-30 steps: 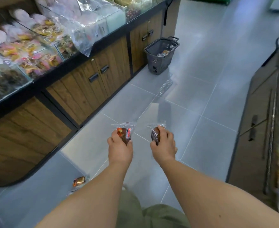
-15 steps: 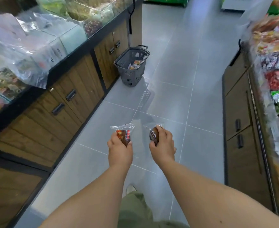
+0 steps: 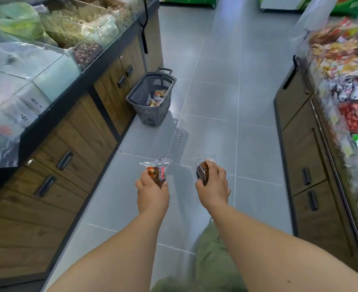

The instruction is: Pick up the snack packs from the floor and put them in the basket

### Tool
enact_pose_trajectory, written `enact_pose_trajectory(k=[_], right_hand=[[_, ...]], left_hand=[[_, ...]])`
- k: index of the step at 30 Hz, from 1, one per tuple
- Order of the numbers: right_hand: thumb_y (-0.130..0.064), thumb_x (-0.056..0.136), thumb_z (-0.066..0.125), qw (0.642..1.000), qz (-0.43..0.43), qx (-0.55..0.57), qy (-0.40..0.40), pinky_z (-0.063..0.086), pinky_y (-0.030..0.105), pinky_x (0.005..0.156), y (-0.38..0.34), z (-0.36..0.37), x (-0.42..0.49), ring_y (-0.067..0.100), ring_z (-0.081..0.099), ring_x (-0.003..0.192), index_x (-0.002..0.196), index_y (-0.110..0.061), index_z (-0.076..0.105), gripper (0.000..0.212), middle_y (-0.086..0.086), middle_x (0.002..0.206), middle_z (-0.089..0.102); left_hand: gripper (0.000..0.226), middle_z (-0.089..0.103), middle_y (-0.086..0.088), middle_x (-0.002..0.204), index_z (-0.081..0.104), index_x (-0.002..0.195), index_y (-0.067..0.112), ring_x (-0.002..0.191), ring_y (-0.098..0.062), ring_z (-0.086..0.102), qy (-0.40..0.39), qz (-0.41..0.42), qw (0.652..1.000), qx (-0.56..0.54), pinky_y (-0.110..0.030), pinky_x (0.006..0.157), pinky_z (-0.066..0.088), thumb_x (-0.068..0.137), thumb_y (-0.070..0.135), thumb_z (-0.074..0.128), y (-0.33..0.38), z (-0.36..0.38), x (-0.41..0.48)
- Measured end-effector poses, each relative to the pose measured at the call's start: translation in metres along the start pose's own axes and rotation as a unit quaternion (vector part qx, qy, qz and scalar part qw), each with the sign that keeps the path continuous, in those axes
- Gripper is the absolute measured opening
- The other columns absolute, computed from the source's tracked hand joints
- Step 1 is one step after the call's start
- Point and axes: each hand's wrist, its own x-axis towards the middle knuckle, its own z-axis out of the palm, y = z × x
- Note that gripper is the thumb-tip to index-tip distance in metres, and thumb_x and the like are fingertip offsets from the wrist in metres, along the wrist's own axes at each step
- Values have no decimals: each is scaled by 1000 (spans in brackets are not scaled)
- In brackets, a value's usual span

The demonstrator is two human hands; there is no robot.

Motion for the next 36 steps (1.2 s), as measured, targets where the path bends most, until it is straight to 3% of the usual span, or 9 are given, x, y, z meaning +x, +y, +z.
enact_pose_trajectory(k=[14,24,36], right_hand=[[-21,89,51,997,-70,-14,-21,25,39,105,-82,-63,279,26,39,124,143,-37,30,61,-2,146,27],[-24,91,51,992,-96,-38,-65,25,42,106,-150,-29,417,27,38,125,144,-37,28,59,1,148,27],[-25,91,51,991,-112,-42,-67,26,45,107,-303,37,589,27,39,124,144,-38,27,60,0,146,27]], left_hand=[[64,32,-10,139,23,143,21,118,-32,50,56,-40,997,-45,-40,99,43,91,32,60,200,68,184],[65,30,-8,141,19,144,22,119,-29,49,80,-80,992,-53,-42,100,46,92,31,57,247,74,320],[62,32,-6,134,21,139,23,112,-28,51,87,-96,988,-87,-44,96,48,91,32,58,310,29,547]])
